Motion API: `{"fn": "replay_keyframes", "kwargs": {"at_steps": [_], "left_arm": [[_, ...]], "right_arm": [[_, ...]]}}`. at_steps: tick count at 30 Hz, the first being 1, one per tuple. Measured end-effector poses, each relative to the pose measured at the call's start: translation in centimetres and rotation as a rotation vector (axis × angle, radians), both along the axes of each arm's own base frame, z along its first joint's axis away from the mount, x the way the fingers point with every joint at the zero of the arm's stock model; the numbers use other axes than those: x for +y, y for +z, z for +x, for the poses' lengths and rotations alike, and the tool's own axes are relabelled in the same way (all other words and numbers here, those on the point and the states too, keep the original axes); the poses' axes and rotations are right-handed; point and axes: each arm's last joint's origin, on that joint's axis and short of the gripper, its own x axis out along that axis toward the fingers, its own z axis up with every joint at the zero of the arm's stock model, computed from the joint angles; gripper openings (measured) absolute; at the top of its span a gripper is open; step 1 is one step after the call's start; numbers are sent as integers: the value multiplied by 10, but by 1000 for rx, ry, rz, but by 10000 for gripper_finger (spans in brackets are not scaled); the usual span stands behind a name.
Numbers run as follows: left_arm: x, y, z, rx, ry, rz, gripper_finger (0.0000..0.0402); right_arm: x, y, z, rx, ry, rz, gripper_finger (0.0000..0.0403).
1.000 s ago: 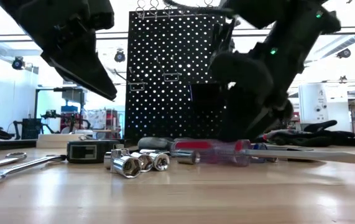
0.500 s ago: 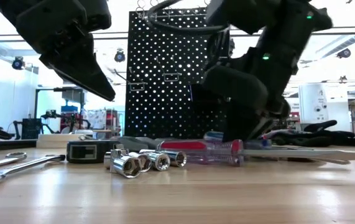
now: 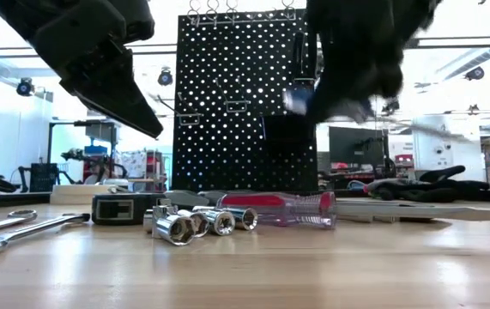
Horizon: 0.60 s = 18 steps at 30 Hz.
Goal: Hang tools onto peg board
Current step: Hang the blue screwdriver on the peg board
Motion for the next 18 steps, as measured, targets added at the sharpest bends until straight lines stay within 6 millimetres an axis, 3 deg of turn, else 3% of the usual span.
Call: {"fn": "replay_keyframes", "kwargs": {"at_steps": [8,12,18], "left_arm": [[1,6,-2,1,-35,51,143],[4,12,-1,-13,-43,94,143],[10,23,-3,-38,-38,124,143]], "right_arm": [[-25,114,-24,-477,157,-201,89],[-61,159,-43,-626,122,-371,89],[-121,207,-68,-889,26,-547,89]]}}
